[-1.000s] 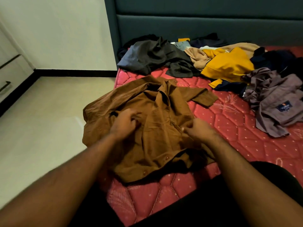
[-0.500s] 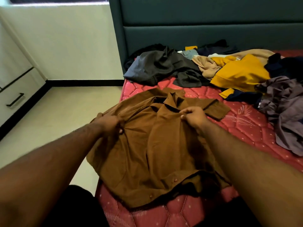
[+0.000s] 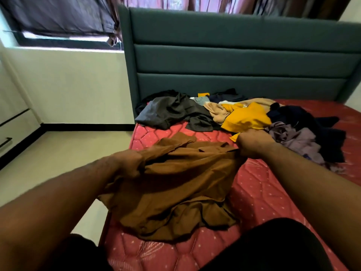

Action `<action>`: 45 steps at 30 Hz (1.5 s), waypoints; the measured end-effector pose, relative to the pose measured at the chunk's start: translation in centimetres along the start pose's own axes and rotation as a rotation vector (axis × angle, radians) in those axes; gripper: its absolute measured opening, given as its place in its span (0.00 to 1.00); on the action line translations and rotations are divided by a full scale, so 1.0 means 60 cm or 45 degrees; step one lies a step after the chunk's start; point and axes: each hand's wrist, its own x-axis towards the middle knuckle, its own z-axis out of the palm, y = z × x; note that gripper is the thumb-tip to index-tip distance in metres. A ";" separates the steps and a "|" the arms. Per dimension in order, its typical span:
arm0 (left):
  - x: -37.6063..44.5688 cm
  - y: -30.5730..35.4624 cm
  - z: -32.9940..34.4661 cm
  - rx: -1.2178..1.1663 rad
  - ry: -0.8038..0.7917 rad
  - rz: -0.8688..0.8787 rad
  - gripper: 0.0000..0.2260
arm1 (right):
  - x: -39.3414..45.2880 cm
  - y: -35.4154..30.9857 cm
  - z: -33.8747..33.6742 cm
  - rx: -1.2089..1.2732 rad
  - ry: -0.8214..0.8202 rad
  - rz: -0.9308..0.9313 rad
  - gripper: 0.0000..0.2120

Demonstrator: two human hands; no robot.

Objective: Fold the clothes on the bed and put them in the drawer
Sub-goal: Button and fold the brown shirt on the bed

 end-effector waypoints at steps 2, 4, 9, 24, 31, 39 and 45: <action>-0.012 0.016 0.007 -0.005 -0.104 -0.012 0.12 | -0.014 0.017 -0.003 0.256 0.015 0.019 0.02; -0.024 0.015 0.004 0.101 -0.136 -0.115 0.19 | -0.025 0.036 -0.004 0.574 0.075 0.073 0.04; -0.054 -0.001 -0.077 0.192 0.040 -0.343 0.14 | -0.041 0.055 -0.065 0.626 -0.410 -0.010 0.06; -0.109 0.002 -0.232 0.261 -0.046 -0.047 0.15 | 0.012 0.134 -0.250 1.084 0.512 0.328 0.14; -0.037 -0.013 -0.163 -0.389 0.225 -0.242 0.06 | 0.034 0.142 -0.149 0.905 0.474 0.311 0.05; 0.041 -0.111 -0.439 -0.884 1.306 -0.523 0.10 | 0.115 0.206 -0.253 1.139 0.531 0.482 0.07; 0.028 -0.134 -0.663 -0.160 1.364 -0.263 0.15 | 0.129 0.295 -0.440 1.291 0.988 0.560 0.07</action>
